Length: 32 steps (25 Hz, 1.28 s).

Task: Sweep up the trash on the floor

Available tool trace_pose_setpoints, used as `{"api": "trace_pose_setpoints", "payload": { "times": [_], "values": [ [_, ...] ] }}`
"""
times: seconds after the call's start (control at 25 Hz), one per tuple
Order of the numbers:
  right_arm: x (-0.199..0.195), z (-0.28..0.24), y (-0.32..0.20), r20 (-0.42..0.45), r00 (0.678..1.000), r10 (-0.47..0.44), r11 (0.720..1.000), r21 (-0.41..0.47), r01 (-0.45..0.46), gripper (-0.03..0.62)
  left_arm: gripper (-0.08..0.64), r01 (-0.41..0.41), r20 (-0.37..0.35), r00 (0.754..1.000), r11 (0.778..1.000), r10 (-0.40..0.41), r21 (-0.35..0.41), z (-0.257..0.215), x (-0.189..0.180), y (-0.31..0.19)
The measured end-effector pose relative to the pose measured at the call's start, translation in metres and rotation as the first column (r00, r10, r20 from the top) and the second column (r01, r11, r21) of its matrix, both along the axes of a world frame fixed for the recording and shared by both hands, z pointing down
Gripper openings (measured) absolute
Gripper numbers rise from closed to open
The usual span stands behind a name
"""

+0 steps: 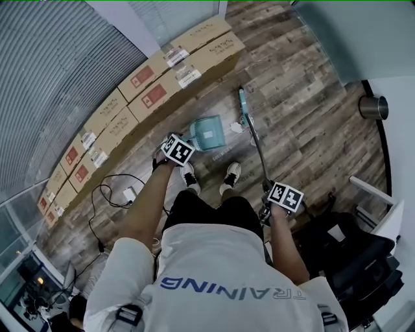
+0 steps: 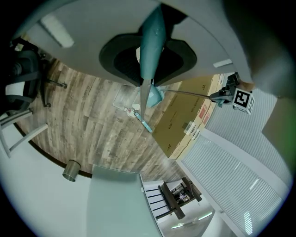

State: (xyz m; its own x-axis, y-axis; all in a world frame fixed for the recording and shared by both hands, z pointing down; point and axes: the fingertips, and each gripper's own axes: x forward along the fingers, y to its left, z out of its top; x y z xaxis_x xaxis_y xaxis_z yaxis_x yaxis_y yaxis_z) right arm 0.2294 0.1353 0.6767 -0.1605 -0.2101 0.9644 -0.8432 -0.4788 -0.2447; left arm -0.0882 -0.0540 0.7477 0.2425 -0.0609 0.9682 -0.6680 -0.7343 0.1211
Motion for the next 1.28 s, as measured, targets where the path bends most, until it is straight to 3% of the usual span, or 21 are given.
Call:
{"api": "trace_pose_setpoints", "payload": {
  "times": [0.04,0.4,0.76,1.0,1.28],
  "values": [
    [0.001,0.000,0.002,-0.003,1.000,-0.003,1.000,-0.004,0.003,0.107,0.118,0.017,-0.003,1.000,1.000,-0.017,-0.013,0.001,0.001,0.000],
    [0.017,0.019,0.011,-0.040,0.998,-0.038,0.998,-0.058,0.035,0.107,0.109,0.020,0.015,1.000,0.999,-0.020,-0.040,0.001,0.006,-0.001],
    [-0.010,0.072,0.026,-0.099,0.968,-0.232,0.961,-0.176,0.212,0.107,0.109,0.021,0.006,1.000,0.999,-0.021,-0.035,0.002,0.005,0.002],
    [-0.060,0.074,0.039,0.005,0.946,-0.324,0.930,-0.181,0.319,0.107,0.109,0.020,0.010,1.000,0.999,-0.020,-0.035,0.002,0.005,0.001],
    [-0.094,0.065,0.042,0.208,0.951,-0.228,0.953,-0.153,0.262,0.107,0.109,0.018,0.014,1.000,0.999,-0.018,-0.030,0.001,0.006,0.001]
  ]
}}
